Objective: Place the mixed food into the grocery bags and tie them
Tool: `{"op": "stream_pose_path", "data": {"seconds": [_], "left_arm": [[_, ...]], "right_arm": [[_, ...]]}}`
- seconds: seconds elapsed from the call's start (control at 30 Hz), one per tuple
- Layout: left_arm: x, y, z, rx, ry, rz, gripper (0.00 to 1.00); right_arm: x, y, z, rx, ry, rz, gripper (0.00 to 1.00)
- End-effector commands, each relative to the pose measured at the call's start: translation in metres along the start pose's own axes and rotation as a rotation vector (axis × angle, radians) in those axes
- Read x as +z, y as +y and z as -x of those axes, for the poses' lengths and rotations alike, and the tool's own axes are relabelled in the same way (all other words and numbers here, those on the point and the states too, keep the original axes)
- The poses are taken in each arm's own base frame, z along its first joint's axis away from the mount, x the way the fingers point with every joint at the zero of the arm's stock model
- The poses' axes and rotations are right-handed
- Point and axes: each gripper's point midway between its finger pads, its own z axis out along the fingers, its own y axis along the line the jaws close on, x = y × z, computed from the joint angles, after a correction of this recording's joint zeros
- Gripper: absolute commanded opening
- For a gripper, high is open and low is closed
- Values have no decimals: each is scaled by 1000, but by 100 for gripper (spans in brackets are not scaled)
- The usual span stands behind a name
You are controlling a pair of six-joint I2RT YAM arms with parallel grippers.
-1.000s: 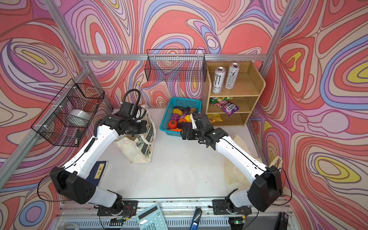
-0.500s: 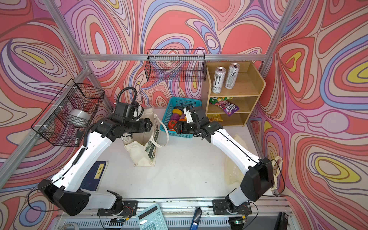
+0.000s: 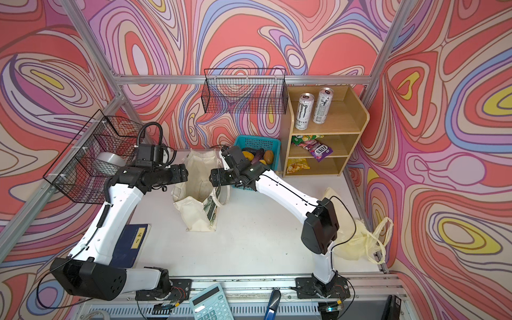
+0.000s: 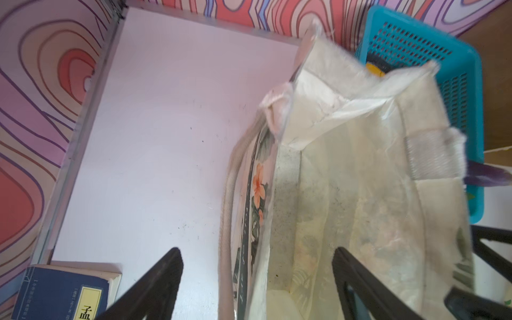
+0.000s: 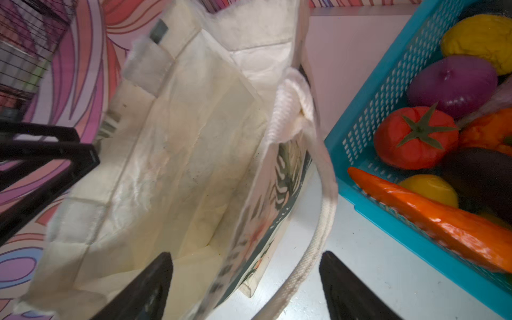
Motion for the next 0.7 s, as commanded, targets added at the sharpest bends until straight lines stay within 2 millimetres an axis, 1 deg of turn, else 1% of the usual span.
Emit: {"op": "stream_pose_path", "data": {"seconds": [0.0, 0.03, 0.07, 0.1, 0.13, 0.17, 0.2, 0.27, 0.33, 0.43, 0.47, 0.5, 0.53, 0.57, 0.63, 0.67], "left_arm": [[18, -6, -10, 17, 37, -47, 84], [23, -10, -12, 21, 47, -70, 75], [26, -14, -15, 26, 60, -95, 52], [27, -18, -18, 29, 72, -121, 27], [26, -20, -20, 24, 79, -133, 8], [23, -21, -22, 19, 79, -147, 0], [19, -23, -25, 13, 74, -160, 0], [10, -24, -28, -8, 45, -186, 0], [3, -26, -34, -33, 31, -211, 0], [-1, -28, -42, -76, 22, -247, 0], [-1, -29, -44, -88, 24, -259, 0], [-1, -31, -47, -96, 27, -269, 0], [0, -32, -50, -109, 33, -279, 0], [0, -33, -52, -115, 39, -288, 0], [-1, -33, -55, -122, 36, -297, 0], [-1, -32, -57, -125, 36, -298, 0]], "right_arm": [[7, -9, 5, 14, 9, -49, 80], [9, -9, 5, 9, 17, -52, 75], [9, -9, 5, 3, 21, -55, 69], [9, -11, 4, -6, 28, -64, 61], [8, -13, 4, -11, 29, -72, 53], [4, -16, 4, -17, 28, -85, 45], [0, -19, 5, -18, 21, -93, 38], [-10, -27, 5, -7, 6, -96, 27], [-16, -37, 4, 11, 0, -103, 24], [-22, -44, 3, 31, -2, -100, 25], [-22, -44, 2, 30, 2, -96, 27], [-22, -43, 2, 25, 10, -89, 31], [-23, -42, 2, 18, 15, -85, 40], [-27, -40, 4, 16, 14, -84, 50], [-41, -38, 13, 16, -15, -75, 62], [-53, -38, 19, 24, -41, -70, 66]]}}
